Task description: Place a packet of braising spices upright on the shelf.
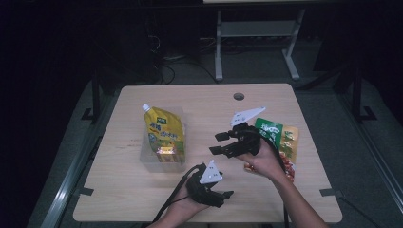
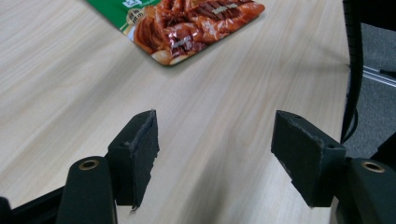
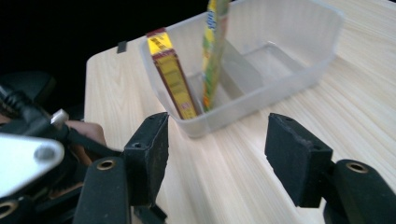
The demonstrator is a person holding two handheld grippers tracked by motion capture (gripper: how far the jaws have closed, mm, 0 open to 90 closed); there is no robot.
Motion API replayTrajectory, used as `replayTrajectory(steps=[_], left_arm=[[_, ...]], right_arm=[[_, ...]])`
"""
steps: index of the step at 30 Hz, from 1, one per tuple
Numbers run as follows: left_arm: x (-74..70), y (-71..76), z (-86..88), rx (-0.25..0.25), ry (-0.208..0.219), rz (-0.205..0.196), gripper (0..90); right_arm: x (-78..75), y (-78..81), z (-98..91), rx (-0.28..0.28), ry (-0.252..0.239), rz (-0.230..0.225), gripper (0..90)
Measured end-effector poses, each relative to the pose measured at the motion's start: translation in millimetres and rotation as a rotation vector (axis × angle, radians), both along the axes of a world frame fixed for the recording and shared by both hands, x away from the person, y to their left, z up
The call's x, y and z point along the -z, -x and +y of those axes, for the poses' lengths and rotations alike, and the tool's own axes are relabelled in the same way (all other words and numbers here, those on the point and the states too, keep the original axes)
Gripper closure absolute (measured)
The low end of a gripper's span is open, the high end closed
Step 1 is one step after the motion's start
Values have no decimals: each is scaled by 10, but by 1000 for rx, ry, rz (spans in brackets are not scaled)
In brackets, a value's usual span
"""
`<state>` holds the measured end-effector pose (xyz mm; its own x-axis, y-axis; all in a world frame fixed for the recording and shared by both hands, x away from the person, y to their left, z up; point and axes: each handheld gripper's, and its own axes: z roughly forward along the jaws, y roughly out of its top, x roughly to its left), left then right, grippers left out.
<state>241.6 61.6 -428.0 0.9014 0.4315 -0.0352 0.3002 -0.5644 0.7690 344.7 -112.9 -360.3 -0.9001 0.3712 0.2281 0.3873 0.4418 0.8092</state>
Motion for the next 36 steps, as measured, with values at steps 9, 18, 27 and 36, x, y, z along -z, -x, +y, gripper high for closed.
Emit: replayTrajectory(steps=[9,18,27,36], left_arm=[[-13,-161,-182,24,-27,-19,354],[-9,-281,-351,25,-22,-17,390],[14,-408,-481,32,-34,-16,426],[-29,-529,-605,34,-22,-18,481]], right_arm=[[14,12,-461,108,12,26,327],[106,-7,-876,228,52,45,314],[189,-47,-1198,327,75,82,295],[259,-113,-1431,413,92,131,284]])
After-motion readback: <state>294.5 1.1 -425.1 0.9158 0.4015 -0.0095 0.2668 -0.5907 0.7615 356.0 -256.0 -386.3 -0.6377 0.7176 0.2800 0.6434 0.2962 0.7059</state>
